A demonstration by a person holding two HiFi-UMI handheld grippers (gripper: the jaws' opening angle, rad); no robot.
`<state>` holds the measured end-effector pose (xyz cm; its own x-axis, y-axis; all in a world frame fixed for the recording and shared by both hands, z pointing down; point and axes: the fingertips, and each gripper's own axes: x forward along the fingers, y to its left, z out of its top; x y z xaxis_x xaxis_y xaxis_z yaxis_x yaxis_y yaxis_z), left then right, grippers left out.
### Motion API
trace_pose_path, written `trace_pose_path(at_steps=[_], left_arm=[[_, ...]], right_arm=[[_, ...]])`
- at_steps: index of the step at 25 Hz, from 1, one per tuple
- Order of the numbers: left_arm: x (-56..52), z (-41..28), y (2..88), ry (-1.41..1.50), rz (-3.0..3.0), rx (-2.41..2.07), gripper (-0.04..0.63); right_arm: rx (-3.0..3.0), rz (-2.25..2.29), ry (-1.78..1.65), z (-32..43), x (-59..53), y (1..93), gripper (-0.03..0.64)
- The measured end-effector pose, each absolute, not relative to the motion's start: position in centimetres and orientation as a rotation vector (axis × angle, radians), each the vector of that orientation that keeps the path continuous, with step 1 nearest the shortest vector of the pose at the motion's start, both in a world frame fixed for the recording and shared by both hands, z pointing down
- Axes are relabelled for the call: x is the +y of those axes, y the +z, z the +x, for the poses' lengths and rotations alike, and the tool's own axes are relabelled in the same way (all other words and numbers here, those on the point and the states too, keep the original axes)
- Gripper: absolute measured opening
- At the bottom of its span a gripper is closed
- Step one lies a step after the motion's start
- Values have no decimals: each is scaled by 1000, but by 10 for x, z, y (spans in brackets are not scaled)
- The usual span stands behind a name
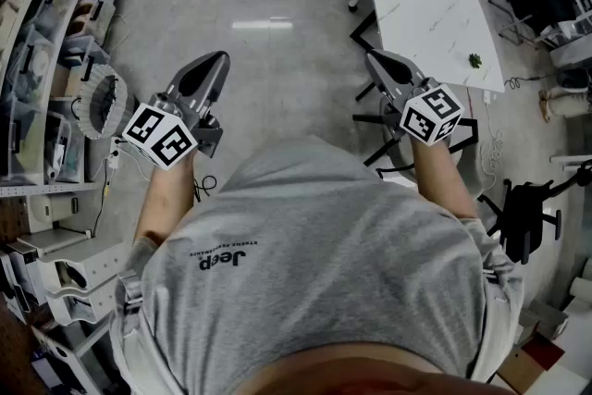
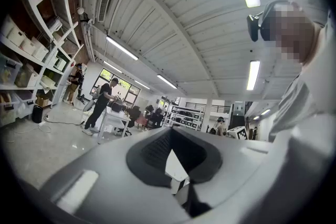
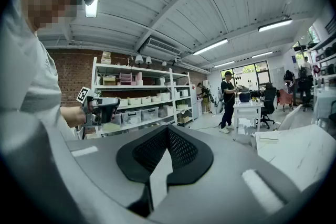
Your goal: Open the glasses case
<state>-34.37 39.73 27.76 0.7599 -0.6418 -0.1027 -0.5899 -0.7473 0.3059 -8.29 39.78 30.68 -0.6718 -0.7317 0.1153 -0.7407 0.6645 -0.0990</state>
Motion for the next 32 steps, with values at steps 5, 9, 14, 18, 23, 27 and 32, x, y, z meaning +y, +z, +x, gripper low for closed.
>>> trace_pose_path(at_steps=[5, 9, 14, 18, 23, 27, 32], left_arm=[[396, -344, 274, -281, 2701, -973, 44], [395, -345, 274, -289, 2692, -983, 44], [392, -340, 275, -287, 2689, -983, 44], [392, -334, 277, -267, 2681, -983, 44], [387, -323, 276, -262, 2681, -983, 44], [385, -311, 273, -259, 2684, -988, 44], [384, -289, 270, -267, 2701, -1001, 44]], right_arm=[[-2807, 1241, 206, -82, 394, 305, 0], [-2804, 1238, 198, -81, 394, 307, 0], [-2812, 1235, 185, -79, 392, 306, 1], [-2799, 1242, 148, -76, 390, 309, 2], [-2825, 1157, 148, -76, 390, 314, 52], [-2860, 1124, 124, -69, 387, 310, 323], [-2869, 1143, 90, -44, 380, 303, 376]])
